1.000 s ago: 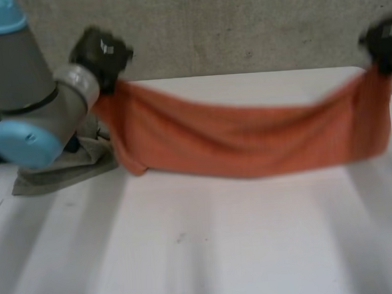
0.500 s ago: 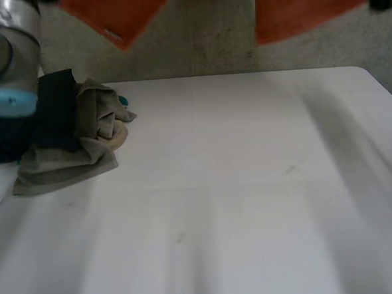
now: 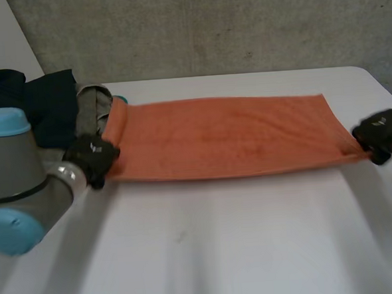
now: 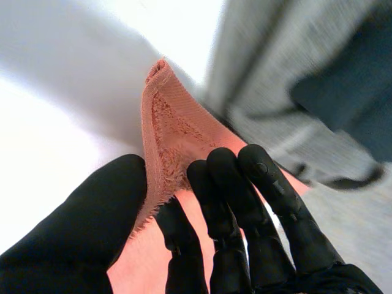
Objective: Fold the laundry.
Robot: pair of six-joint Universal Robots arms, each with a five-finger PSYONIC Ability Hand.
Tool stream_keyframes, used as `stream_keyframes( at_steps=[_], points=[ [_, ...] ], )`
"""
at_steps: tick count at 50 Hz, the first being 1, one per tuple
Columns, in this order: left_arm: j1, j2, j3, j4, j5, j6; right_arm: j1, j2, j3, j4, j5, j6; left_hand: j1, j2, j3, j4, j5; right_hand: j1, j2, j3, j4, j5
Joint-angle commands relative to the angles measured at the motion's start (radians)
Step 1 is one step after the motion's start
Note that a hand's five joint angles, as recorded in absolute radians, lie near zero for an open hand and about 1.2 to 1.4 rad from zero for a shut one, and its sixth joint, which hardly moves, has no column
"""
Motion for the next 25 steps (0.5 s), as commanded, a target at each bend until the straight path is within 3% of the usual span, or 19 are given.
stream_keyframes(
  at_steps=[1, 4, 9, 25],
  points=[
    [-0.002, 0.227, -0.202, -0.347, 0.008, 0.098, -0.151, -0.153, 0.191, 0.256, -0.016, -0.373, 0.231, 0.198, 0.206, 0.198, 0.239, 0.284, 0.219, 0.208, 0.198, 0.221],
    [-0.003, 0.272, -0.219, -0.405, 0.046, 0.123, -0.167, -0.153, 0.203, 0.252, -0.042, -0.465, 0.231, 0.198, 0.206, 0.198, 0.239, 0.284, 0.219, 0.208, 0.198, 0.221],
    [-0.005, 0.223, -0.134, -0.349, 0.071, 0.146, -0.151, -0.107, 0.135, 0.157, -0.063, -0.337, 0.231, 0.198, 0.206, 0.198, 0.239, 0.284, 0.219, 0.208, 0.198, 0.221],
    [-0.121, -0.234, 0.493, -0.144, -0.112, 0.043, -0.003, 0.151, -0.168, -0.173, -0.053, -0.04, 0.231, 0.198, 0.206, 0.198, 0.239, 0.284, 0.219, 0.208, 0.198, 0.221]
  ],
)
